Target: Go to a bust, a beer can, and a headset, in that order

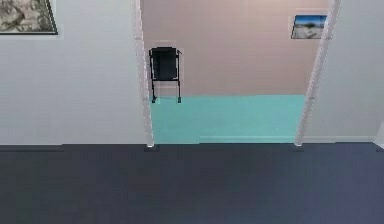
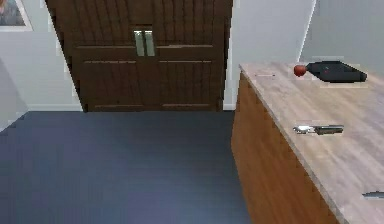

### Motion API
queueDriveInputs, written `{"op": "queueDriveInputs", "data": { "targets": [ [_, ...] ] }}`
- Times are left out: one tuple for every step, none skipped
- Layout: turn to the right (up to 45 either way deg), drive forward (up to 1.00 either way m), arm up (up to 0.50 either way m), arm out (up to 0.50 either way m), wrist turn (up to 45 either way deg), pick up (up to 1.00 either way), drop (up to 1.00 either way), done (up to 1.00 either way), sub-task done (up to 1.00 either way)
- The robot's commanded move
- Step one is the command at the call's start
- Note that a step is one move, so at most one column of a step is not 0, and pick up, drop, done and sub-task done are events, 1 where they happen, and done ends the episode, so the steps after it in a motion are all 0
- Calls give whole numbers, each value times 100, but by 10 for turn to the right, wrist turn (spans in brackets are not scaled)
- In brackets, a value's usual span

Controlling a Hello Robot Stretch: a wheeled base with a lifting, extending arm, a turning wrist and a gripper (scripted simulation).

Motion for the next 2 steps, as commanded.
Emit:
{"op": "queueDriveInputs", "data": {
  "targets": [
    [0,5,0,0,0,0,0,0,0],
    [30,0,0,0,0,0,0,0,0]
  ]
}}
